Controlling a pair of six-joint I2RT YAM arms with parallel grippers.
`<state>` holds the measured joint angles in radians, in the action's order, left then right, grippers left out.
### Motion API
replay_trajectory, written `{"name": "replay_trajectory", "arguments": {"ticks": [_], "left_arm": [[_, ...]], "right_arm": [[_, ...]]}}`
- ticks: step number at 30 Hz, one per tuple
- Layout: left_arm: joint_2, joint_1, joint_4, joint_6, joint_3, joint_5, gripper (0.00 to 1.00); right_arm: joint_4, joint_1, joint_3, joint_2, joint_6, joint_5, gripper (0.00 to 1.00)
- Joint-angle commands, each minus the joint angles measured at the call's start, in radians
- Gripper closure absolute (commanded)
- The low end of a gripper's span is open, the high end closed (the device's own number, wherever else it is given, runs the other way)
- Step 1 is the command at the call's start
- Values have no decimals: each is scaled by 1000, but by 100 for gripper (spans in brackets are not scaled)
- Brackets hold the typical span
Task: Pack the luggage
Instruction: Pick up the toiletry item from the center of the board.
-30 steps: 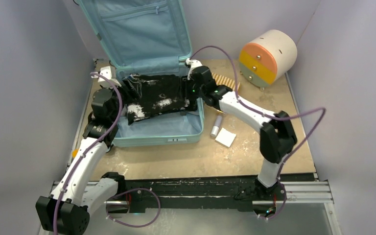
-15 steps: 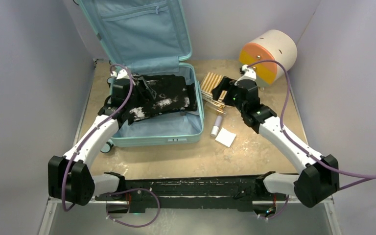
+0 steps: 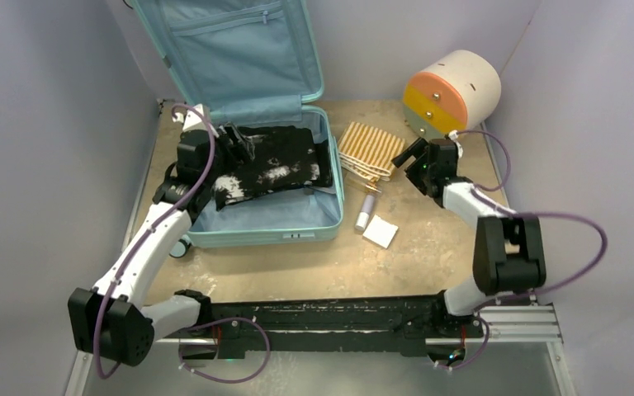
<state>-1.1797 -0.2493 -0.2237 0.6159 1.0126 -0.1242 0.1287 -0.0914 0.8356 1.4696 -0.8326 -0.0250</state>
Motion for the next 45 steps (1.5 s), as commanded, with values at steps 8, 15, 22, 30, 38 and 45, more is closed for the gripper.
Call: {"name": "replay_trajectory", "arguments": {"ticks": [8, 15, 22, 30, 38, 45], "left_arm": [[82, -2, 23, -62, -28, 14, 22], [93, -2, 40, -51, -33, 72, 22], [110, -2, 37, -54, -34, 55, 22], [116, -2, 44, -48, -40, 56, 22], [116, -1, 47, -40, -45, 60, 22], [124, -1, 55, -22, -50, 86, 22]], "right_arm": [[99, 63, 237, 343, -70, 121, 11], [93, 64, 297, 467, -76, 153, 14], [86, 49, 325, 522, -54, 141, 25], [38, 36, 297, 542, -46, 108, 63], [4, 42, 195, 416, -79, 45, 100], [-18, 65, 29, 207, -106, -11, 100]]}}
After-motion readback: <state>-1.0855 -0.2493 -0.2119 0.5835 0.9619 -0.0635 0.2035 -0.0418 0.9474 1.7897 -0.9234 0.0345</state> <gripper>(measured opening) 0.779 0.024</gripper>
